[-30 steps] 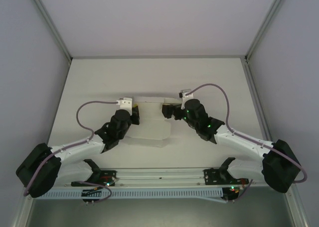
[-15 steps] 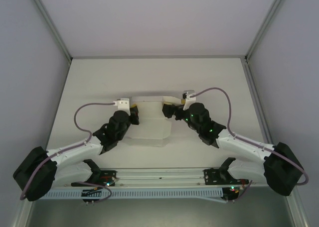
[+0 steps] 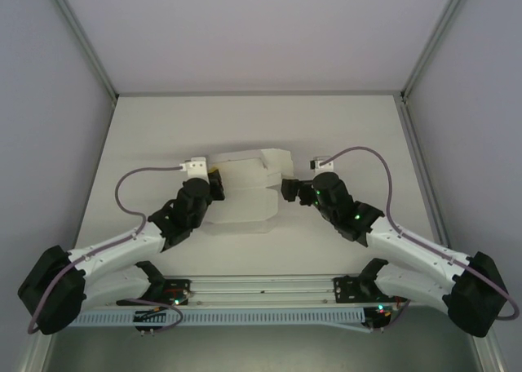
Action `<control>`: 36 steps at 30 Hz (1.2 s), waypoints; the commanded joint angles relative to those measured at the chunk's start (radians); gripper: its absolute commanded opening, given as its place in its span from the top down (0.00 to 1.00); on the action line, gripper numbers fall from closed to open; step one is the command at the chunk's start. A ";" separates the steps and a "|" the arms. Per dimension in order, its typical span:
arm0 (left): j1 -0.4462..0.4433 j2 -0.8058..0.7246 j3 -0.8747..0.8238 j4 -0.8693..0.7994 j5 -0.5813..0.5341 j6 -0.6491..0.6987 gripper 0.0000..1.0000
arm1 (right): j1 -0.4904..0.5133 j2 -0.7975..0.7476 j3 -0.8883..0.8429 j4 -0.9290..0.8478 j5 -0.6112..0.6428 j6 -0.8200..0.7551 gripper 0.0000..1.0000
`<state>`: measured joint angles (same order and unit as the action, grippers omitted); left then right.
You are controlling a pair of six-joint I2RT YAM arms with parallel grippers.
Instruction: Assemble paper box
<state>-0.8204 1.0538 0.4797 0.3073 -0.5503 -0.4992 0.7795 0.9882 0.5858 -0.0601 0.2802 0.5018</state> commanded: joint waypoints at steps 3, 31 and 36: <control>-0.004 -0.036 0.021 -0.021 -0.035 -0.003 1.00 | -0.017 0.004 -0.003 -0.058 0.033 0.007 0.00; -0.004 0.018 0.009 0.052 0.072 -0.027 1.00 | -0.024 0.284 0.059 0.337 -0.273 -0.055 0.00; -0.004 0.018 0.001 0.051 0.057 -0.022 1.00 | -0.014 0.286 0.080 0.270 -0.233 -0.072 0.00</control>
<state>-0.8173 1.0679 0.4786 0.3035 -0.5240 -0.4961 0.7479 1.2747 0.6270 0.2089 0.0460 0.4530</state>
